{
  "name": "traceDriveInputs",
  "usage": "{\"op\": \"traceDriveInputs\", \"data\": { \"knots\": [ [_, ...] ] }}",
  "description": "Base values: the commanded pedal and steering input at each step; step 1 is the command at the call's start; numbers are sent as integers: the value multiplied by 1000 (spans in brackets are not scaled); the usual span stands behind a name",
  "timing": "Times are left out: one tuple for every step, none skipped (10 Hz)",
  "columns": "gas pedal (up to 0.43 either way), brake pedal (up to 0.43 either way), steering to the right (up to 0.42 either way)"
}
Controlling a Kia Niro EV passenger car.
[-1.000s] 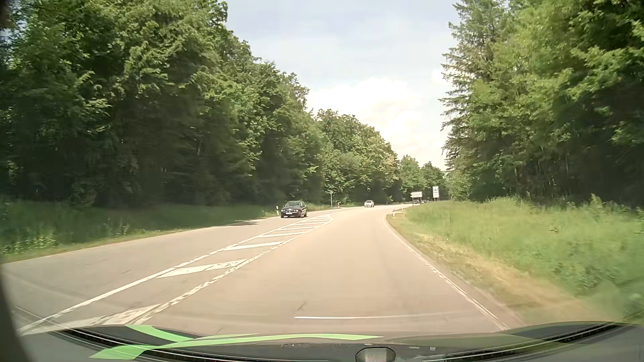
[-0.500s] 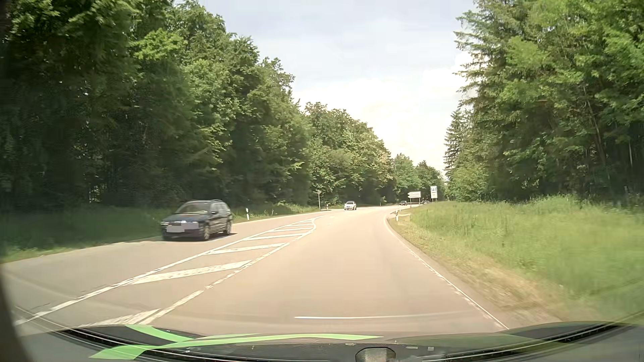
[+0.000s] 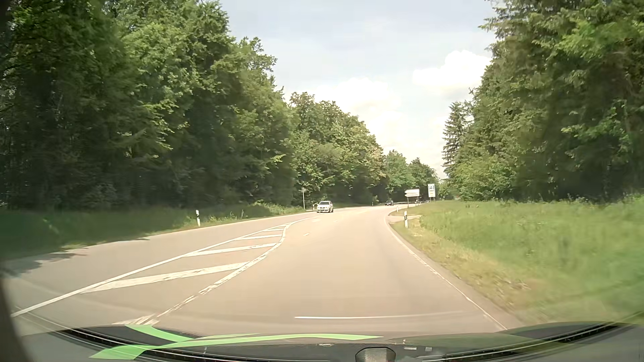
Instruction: Follow the waypoints while adhering to traffic rules and regulations
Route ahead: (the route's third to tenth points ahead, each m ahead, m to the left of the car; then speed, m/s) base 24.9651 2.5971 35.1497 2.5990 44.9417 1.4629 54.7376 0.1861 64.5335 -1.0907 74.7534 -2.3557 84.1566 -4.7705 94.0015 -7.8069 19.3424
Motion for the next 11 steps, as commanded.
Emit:
{"op": "traceDriveInputs", "data": {
  "knots": [
    [169, 0, 10],
    [177, 0, 11],
    [177, 0, 11],
    [177, 0, 11],
    [177, 0, 11],
    [177, 0, 11],
    [177, 0, 11],
    [177, 0, 10],
    [177, 0, 10],
    [177, 0, 11],
    [177, 0, 11]
  ]
}}
